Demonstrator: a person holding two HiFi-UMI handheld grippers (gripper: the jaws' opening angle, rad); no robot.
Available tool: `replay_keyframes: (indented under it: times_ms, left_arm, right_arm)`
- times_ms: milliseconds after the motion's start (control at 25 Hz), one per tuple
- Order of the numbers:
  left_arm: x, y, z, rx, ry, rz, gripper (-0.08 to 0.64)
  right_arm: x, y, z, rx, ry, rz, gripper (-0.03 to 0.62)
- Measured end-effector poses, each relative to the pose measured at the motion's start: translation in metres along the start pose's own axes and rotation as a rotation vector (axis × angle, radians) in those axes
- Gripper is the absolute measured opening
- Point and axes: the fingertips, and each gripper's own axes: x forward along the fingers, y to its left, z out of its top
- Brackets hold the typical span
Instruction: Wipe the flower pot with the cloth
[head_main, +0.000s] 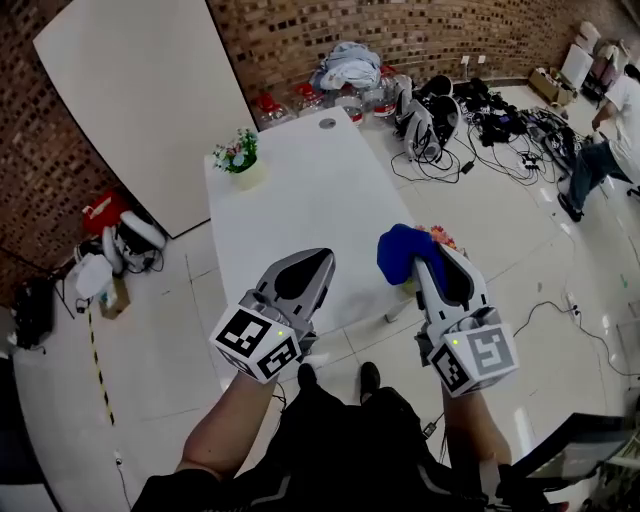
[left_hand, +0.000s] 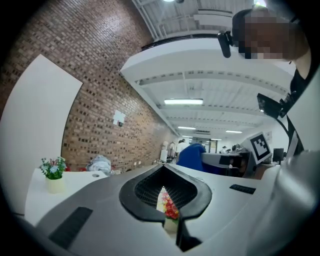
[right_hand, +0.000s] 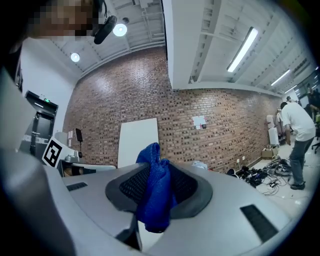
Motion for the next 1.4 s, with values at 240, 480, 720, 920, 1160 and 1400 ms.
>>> replay_keyframes:
  times_ms: [240,480,720,920,1160,1400]
  left_arm:
    - [0.010,0.042,-0.009,-0.031,0.031,-0.087,0.005]
    - [0.020,0.068,-0.037,-0.031,0.076,-0.218,0.005]
    - [0.045,0.088,-0.087,-0.087,0.171,-0.257,0.005]
    - [0.063,0.086,-0.117,-0.115,0.214,-0.297,0.005]
    - [0.084,0.078,-0.161,-0.117,0.284,-0.352,0.005]
    - [0.089,0.064,-0.178,-0.137,0.320,-0.396,0.005]
  right_arm:
    - [0.024,0.004,-0.015,-0.005,0.004,-0.186,0.098]
    - [0.042,0.024,-0.060,-0.009,0.045,-0.300,0.098]
    - [0.057,0.018,-0.131,0.041,0.139,-0.397,0.098]
    - [0.058,-0.006,-0.196,0.093,0.218,-0.492,0.098]
    - [0.054,-0.042,-0.267,0.129,0.256,-0.635,0.098]
    - [0.048,-0.064,-0.285,0.105,0.273,-0.751,0.098]
